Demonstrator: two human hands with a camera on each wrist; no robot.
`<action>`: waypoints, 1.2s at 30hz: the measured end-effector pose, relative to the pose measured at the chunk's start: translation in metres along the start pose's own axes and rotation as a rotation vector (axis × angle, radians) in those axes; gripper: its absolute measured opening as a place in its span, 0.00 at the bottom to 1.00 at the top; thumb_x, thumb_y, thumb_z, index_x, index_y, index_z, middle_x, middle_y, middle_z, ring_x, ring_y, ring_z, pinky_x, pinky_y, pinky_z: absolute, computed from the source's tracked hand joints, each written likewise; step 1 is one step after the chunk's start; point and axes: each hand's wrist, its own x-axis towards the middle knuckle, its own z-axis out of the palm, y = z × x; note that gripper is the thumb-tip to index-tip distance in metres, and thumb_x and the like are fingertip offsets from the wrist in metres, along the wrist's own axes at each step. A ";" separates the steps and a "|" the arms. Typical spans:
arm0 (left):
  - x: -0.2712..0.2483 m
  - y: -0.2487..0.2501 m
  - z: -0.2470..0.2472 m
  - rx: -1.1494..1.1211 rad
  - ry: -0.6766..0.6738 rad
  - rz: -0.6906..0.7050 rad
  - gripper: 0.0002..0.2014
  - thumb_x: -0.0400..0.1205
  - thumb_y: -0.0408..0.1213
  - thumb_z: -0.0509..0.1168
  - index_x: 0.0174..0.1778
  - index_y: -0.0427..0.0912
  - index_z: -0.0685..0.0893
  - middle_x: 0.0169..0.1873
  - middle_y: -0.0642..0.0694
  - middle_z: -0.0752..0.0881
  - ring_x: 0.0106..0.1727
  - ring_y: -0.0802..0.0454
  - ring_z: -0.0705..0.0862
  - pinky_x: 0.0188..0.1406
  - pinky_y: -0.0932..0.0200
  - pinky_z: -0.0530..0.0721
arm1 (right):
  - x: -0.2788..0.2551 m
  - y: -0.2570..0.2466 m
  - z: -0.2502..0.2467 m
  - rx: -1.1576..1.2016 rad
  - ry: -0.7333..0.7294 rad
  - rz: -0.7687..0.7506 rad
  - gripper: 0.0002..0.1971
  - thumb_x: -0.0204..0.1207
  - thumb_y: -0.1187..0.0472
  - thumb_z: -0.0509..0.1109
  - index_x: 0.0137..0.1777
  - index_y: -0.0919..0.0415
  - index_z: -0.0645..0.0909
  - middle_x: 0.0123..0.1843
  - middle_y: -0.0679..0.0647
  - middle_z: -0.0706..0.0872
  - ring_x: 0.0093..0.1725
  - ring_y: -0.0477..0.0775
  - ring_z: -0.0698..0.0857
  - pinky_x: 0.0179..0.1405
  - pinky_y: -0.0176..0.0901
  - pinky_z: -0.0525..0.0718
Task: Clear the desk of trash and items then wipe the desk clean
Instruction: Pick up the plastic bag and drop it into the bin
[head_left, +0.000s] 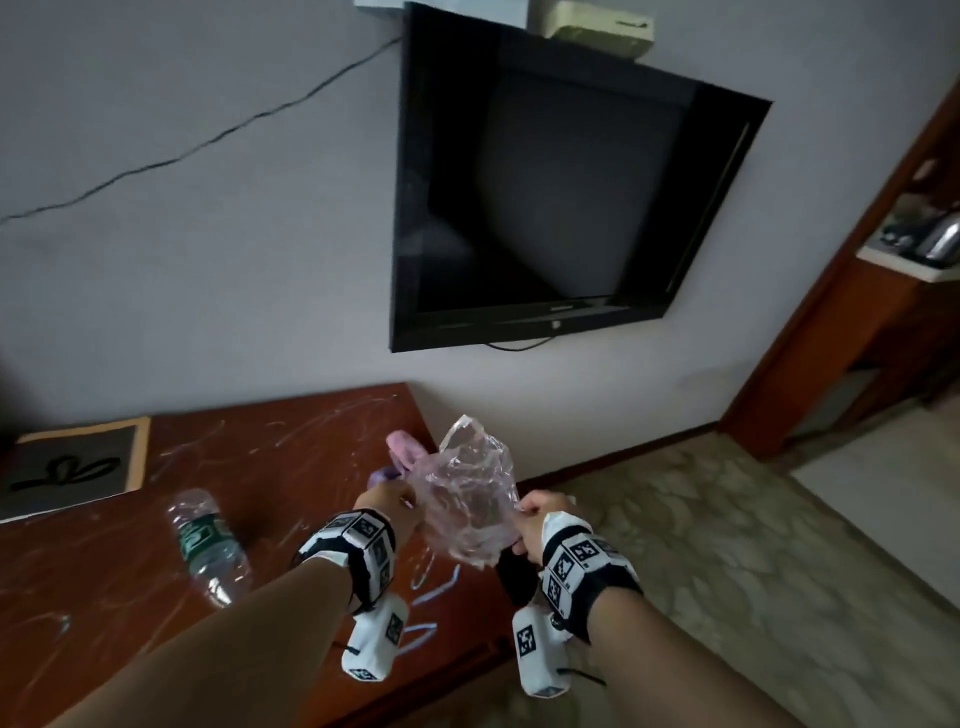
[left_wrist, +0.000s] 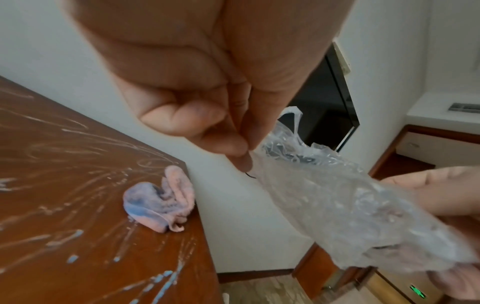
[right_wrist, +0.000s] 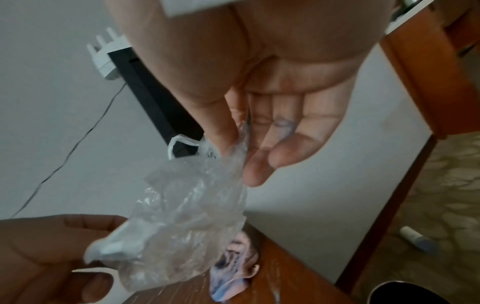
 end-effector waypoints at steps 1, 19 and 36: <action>0.004 0.009 0.009 0.025 -0.017 0.014 0.16 0.78 0.37 0.65 0.63 0.41 0.84 0.59 0.44 0.85 0.58 0.43 0.85 0.56 0.58 0.83 | 0.005 0.009 -0.006 0.017 0.012 0.026 0.14 0.74 0.48 0.75 0.32 0.54 0.79 0.26 0.54 0.84 0.22 0.52 0.83 0.16 0.34 0.73; 0.150 0.097 0.105 0.003 -0.242 -0.042 0.12 0.83 0.40 0.58 0.44 0.42 0.87 0.45 0.44 0.91 0.50 0.46 0.89 0.46 0.60 0.83 | 0.176 0.067 -0.068 0.090 0.051 0.424 0.11 0.83 0.72 0.60 0.38 0.64 0.70 0.34 0.60 0.72 0.07 0.44 0.69 0.06 0.30 0.64; 0.243 0.131 0.216 -0.111 -0.303 -0.442 0.10 0.64 0.46 0.73 0.29 0.46 0.80 0.26 0.47 0.84 0.29 0.48 0.81 0.33 0.56 0.81 | 0.345 0.151 -0.078 -0.144 -0.310 0.373 0.05 0.81 0.65 0.67 0.43 0.59 0.80 0.32 0.57 0.83 0.20 0.48 0.80 0.11 0.29 0.68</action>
